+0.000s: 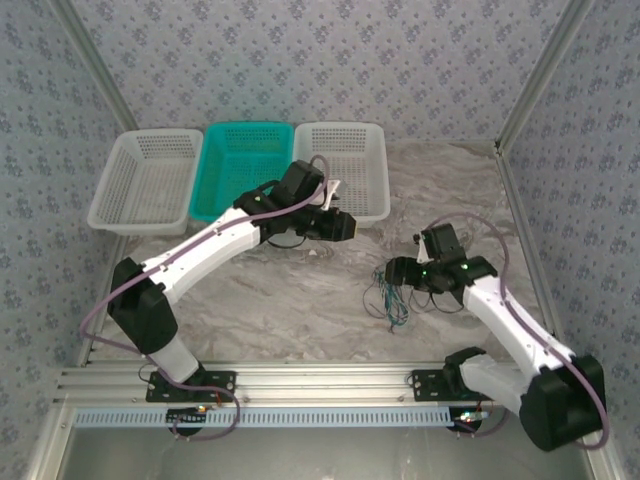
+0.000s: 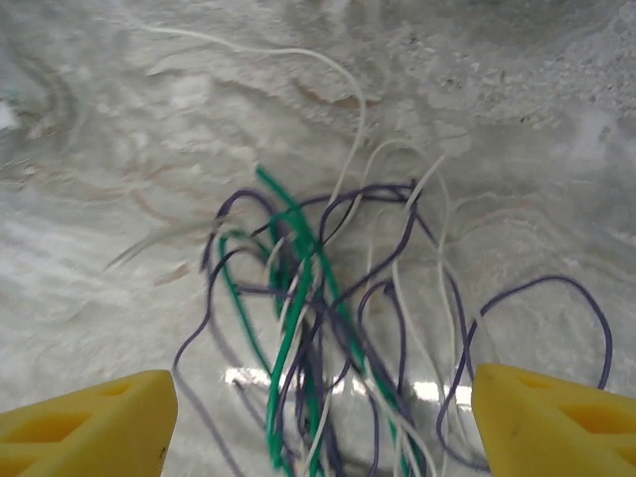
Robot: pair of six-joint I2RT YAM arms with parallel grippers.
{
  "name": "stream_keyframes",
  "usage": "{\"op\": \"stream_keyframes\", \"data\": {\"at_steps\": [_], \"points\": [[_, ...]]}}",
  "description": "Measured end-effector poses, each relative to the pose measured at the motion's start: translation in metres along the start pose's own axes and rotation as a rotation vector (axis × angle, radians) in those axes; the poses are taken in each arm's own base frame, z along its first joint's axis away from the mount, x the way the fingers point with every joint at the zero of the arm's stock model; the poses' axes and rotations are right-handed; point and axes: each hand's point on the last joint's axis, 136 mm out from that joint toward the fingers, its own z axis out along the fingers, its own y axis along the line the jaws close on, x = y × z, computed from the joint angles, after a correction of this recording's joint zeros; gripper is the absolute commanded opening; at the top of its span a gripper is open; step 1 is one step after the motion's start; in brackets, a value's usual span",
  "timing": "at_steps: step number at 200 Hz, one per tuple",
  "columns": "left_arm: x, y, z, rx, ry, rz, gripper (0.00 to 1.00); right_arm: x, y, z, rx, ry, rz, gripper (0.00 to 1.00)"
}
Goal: Untangle the cables
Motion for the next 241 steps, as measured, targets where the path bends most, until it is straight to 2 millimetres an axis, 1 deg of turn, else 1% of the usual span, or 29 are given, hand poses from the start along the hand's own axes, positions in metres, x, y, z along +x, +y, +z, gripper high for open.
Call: {"op": "stream_keyframes", "data": {"at_steps": [33, 42, 50, 63, 74, 97, 115, 129, 135, 148, 160, 174, 188, 203, 209, 219, 227, 241], "points": [[-0.004, 0.004, 0.002, -0.018, -0.031, 0.002, 0.65, -0.007, -0.011, 0.038, 0.125, 0.066, 0.023, 0.82], [-0.003, 0.005, 0.002, -0.024, -0.034, 0.007, 0.68, -0.007, -0.015, 0.048, 0.156, 0.082, 0.026, 0.8], [-0.002, 0.006, 0.001, -0.03, -0.039, 0.008, 0.71, -0.006, -0.019, 0.057, 0.177, 0.097, 0.024, 0.74], [-0.002, 0.009, 0.0, -0.042, -0.05, 0.011, 0.75, -0.003, -0.024, 0.069, 0.209, 0.122, 0.02, 0.57], [-0.001, 0.011, -0.003, -0.052, -0.062, 0.008, 0.78, -0.006, -0.026, 0.071, 0.23, 0.118, 0.025, 0.42], [-0.001, 0.015, -0.011, -0.071, -0.093, 0.009, 0.83, -0.014, -0.026, 0.075, 0.248, 0.108, 0.015, 0.0], [-0.004, 0.017, -0.017, -0.084, -0.13, 0.011, 0.87, -0.018, -0.025, 0.074, 0.25, 0.102, 0.009, 0.0], [-0.007, 0.019, -0.022, -0.094, -0.17, 0.024, 0.93, -0.019, -0.025, 0.073, 0.249, 0.099, 0.0, 0.0], [-0.008, 0.02, -0.024, -0.1, -0.185, 0.025, 0.93, -0.019, -0.024, 0.072, 0.243, 0.096, -0.009, 0.0], [-0.01, 0.022, -0.031, -0.113, -0.218, 0.038, 0.94, -0.02, -0.021, 0.062, 0.221, 0.073, -0.038, 0.0], [-0.013, 0.02, -0.039, -0.119, -0.248, 0.077, 0.97, -0.024, -0.014, 0.046, 0.184, 0.028, -0.082, 0.0], [-0.018, 0.015, -0.05, -0.124, -0.279, 0.145, 0.98, -0.035, 0.001, 0.019, 0.115, -0.055, -0.158, 0.0], [-0.021, 0.01, -0.062, -0.135, -0.303, 0.236, 0.98, -0.045, 0.022, -0.016, 0.033, -0.164, -0.273, 0.0], [-0.023, 0.003, -0.074, -0.142, -0.315, 0.356, 0.97, -0.048, 0.042, -0.047, -0.023, -0.266, -0.43, 0.0], [-0.024, -0.001, -0.078, -0.143, -0.314, 0.411, 0.94, -0.047, 0.05, -0.058, -0.039, -0.301, -0.497, 0.0], [-0.023, -0.009, -0.085, -0.13, -0.312, 0.514, 0.9, -0.044, 0.06, -0.07, -0.053, -0.346, -0.608, 0.0], [-0.02, -0.016, -0.089, -0.113, -0.305, 0.606, 0.89, -0.042, 0.065, -0.078, -0.055, -0.373, -0.687, 0.0], [-0.008, -0.028, -0.095, -0.071, -0.276, 0.771, 0.9, -0.04, 0.07, -0.085, -0.041, -0.406, -0.808, 0.0]]}}
